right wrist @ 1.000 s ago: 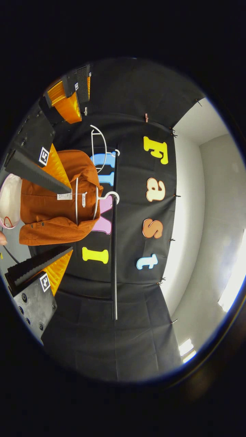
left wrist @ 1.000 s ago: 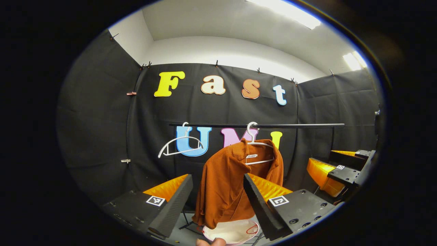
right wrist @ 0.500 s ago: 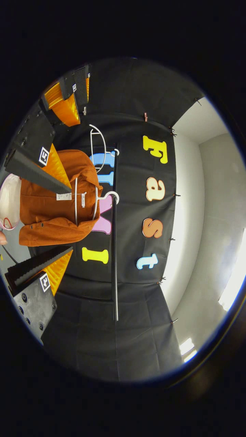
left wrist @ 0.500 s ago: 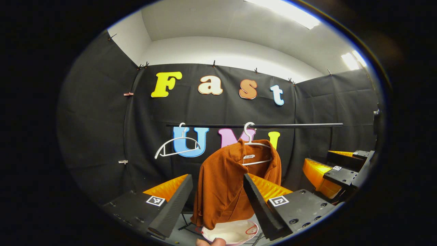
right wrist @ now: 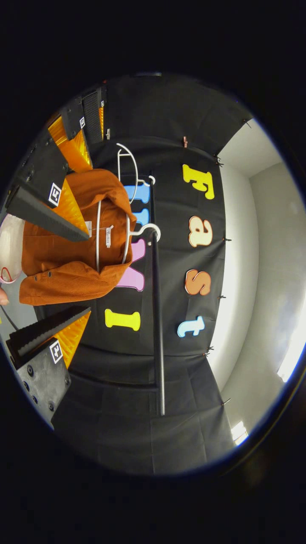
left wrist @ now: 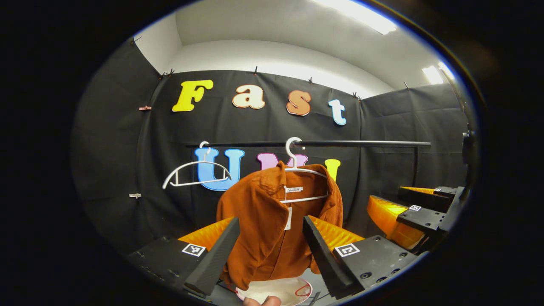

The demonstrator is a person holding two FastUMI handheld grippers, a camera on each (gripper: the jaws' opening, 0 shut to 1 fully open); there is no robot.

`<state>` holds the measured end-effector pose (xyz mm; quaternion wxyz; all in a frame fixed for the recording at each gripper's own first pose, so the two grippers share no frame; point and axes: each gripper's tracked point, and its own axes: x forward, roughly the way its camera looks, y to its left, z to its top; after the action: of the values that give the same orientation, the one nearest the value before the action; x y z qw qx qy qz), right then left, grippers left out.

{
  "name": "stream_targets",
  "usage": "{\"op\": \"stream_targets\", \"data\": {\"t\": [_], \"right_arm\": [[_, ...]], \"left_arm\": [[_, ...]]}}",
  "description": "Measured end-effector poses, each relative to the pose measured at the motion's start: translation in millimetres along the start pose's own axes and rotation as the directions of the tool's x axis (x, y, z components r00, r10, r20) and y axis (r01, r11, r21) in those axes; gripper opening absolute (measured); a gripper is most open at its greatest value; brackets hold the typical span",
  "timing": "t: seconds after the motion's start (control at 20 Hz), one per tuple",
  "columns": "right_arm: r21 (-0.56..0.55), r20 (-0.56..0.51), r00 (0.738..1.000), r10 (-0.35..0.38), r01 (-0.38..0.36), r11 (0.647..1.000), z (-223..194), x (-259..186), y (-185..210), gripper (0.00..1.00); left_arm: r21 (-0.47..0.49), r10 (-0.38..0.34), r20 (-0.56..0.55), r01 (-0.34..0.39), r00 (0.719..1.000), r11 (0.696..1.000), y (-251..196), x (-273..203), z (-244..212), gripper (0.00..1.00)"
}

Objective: Grasp the clothes on the hanger with both hands and then place them into the laundry hamper below.

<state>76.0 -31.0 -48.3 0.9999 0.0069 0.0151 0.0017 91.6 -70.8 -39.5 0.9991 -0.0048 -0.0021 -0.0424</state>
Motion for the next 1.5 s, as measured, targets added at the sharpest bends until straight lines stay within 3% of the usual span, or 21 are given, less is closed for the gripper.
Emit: {"op": "stream_targets", "data": {"t": [0.4, 0.6, 0.75, 1.1, 1.25, 1.45, 1.5], "right_arm": [[0.008, -0.041, 0.999, 0.035, -0.035, 0.999, -31.8, 56.8, -22.4, 0.98], [0.035, -0.038, 0.996, 0.075, -0.074, 0.997, -42.0, 79.8, -18.5, 0.98], [0.047, -0.059, 0.993, 0.100, -0.097, 0.994, -56.8, 103.1, -9.3, 0.98], [0.072, -0.095, 0.988, 0.124, -0.117, 0.990, -82.2, 143.3, 18.6, 0.98], [0.103, -0.103, 0.987, 0.122, -0.111, 0.988, -92.3, 163.2, 22.3, 0.98], [0.135, -0.140, 0.982, 0.127, -0.108, 0.985, -117.1, 187.2, 24.9, 0.99], [0.157, -0.150, 0.979, 0.139, -0.115, 0.981, -119.3, 189.6, 27.2, 0.80]], "left_arm": [[0.049, 0.127, -0.035, -0.125, 0.991, 0.991, 3.1, 99.0, -47.0, 0.94], [0.066, 0.204, -0.021, -0.202, 0.979, 0.977, 22.0, 131.5, -53.4, 0.95], [0.042, 0.217, -0.043, -0.215, 0.975, 0.976, 31.3, 147.1, -60.6, 0.94], [0.031, 0.179, -0.095, -0.177, 0.979, 0.984, 37.1, 154.9, -72.3, 0.14], [0.010, 0.145, -0.108, -0.145, 0.984, 0.989, 37.4, 153.1, -74.4, 0.07], [0.023, 0.171, -0.110, -0.169, 0.979, 0.985, 45.1, 153.2, -74.6, 0.05], [0.029, 0.175, -0.110, -0.173, 0.978, 0.985, 45.2, 154.2, -73.8, 0.05]]}}
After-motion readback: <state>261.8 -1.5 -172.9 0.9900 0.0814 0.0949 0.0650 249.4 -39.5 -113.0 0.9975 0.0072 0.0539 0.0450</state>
